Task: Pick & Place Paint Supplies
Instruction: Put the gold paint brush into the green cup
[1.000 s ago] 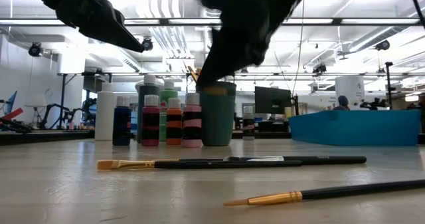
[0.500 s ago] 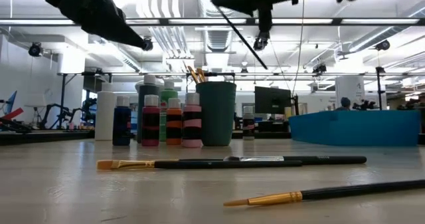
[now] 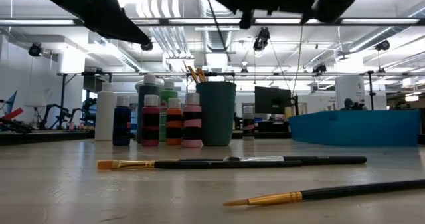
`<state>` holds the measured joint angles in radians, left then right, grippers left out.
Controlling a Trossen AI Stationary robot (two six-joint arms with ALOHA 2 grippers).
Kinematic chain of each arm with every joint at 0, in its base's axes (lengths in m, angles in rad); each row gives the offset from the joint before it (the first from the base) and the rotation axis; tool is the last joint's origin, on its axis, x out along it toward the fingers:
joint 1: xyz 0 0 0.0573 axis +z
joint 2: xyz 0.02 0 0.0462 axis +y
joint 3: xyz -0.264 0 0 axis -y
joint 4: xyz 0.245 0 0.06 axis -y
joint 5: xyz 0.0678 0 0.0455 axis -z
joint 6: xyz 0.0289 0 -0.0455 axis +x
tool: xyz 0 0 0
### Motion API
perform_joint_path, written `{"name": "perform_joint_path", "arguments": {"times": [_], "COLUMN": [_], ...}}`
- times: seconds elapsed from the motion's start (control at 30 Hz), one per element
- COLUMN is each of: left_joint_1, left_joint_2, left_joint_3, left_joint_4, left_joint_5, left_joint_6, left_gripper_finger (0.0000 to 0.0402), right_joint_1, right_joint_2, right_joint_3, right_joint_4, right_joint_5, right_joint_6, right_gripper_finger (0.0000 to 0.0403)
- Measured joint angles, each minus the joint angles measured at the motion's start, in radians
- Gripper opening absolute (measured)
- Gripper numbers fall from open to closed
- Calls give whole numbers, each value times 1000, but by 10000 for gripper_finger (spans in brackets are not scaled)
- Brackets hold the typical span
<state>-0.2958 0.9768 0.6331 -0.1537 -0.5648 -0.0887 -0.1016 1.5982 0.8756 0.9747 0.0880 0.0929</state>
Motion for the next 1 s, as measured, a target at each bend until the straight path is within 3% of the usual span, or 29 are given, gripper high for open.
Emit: {"name": "perform_joint_path", "arguments": {"times": [0.23, 0.43, 1.0], "left_joint_1": [0, 0, 0], "left_joint_2": [0, 0, 0], "left_joint_3": [0, 0, 0], "left_joint_4": [0, 3, -3], "left_joint_5": [-3, -6, -6], "left_joint_6": [7, 14, 12], "left_gripper_finger": [160, 160, 160], "right_joint_1": [-59, -72, -86], "right_joint_2": [153, 268, 408], "right_joint_3": [-4, -15, -22], "right_joint_4": [242, 369, 437], "right_joint_5": [-116, -111, -111], "right_joint_6": [18, 35, 87], "right_gripper_finger": [8, 8, 8]}}
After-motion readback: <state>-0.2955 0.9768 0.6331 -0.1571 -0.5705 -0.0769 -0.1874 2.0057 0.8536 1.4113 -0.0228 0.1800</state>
